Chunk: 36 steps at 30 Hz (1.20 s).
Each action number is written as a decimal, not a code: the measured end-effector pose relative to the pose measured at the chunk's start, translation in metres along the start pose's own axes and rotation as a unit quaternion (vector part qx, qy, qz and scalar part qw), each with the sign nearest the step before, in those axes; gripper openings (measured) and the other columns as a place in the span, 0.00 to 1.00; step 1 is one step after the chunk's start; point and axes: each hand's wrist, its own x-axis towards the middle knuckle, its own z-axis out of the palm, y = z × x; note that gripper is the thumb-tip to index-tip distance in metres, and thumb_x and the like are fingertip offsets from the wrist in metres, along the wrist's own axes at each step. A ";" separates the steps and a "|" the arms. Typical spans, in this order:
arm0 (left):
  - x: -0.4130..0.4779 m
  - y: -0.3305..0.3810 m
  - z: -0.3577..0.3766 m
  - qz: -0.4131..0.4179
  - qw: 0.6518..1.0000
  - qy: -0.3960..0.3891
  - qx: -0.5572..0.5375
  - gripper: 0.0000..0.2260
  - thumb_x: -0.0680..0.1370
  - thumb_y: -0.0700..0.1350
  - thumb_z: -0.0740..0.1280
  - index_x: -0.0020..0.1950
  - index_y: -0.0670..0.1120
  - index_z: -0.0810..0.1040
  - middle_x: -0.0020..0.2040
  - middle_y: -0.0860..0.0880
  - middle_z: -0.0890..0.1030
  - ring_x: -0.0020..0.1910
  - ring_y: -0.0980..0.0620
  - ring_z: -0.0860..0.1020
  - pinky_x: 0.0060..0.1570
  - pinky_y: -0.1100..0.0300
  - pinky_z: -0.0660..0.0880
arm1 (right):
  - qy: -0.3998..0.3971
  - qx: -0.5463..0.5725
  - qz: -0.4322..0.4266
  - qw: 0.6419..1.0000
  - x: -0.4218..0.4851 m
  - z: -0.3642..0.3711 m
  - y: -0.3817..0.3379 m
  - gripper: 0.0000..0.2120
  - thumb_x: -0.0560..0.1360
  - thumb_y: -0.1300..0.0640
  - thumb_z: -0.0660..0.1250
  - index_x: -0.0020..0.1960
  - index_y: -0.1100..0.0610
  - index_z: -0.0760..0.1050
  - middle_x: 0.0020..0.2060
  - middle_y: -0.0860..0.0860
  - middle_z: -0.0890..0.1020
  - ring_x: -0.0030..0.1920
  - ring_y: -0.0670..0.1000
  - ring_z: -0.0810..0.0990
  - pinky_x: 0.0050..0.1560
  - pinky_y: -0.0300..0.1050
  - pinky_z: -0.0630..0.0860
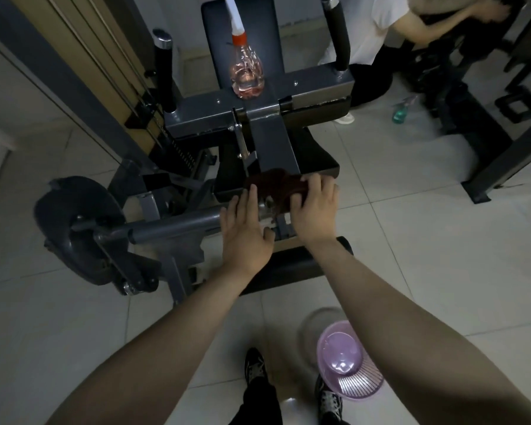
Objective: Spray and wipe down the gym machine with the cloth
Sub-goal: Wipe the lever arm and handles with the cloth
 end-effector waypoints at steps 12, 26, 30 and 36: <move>-0.017 -0.024 -0.018 0.022 0.997 -0.012 -0.068 0.31 0.81 0.41 0.65 0.82 0.49 0.56 0.81 0.49 0.58 0.80 0.51 0.54 0.80 0.54 0.52 | -0.058 0.008 -0.091 0.994 -0.039 0.012 -0.025 0.09 0.73 0.59 0.66 0.50 0.59 0.80 0.50 0.55 0.77 0.50 0.57 0.77 0.46 0.55 0.80; -0.046 -0.146 -0.074 -0.155 0.983 0.096 0.023 0.30 0.79 0.37 0.63 0.80 0.46 0.61 0.78 0.44 0.63 0.70 0.47 0.57 0.74 0.52 0.58 | -0.143 -0.016 -0.200 0.969 -0.064 0.113 -0.100 0.22 0.70 0.66 0.66 0.63 0.59 0.76 0.61 0.56 0.75 0.62 0.59 0.72 0.66 0.54 0.71; -0.045 -0.163 -0.074 -0.128 0.985 0.116 0.000 0.26 0.80 0.41 0.66 0.78 0.46 0.65 0.72 0.47 0.71 0.62 0.49 0.64 0.66 0.55 0.66 | -0.189 0.005 -0.235 0.953 -0.079 0.142 -0.134 0.21 0.71 0.65 0.68 0.63 0.58 0.76 0.61 0.55 0.76 0.62 0.57 0.72 0.67 0.51 0.70; -0.045 -0.160 -0.067 -0.145 0.981 0.127 0.029 0.31 0.77 0.50 0.69 0.78 0.48 0.62 0.74 0.48 0.69 0.67 0.46 0.63 0.67 0.56 0.59 | -0.249 -0.070 -0.280 0.925 -0.069 0.144 -0.140 0.29 0.69 0.56 0.72 0.69 0.54 0.70 0.65 0.53 0.72 0.65 0.55 0.69 0.69 0.47 0.62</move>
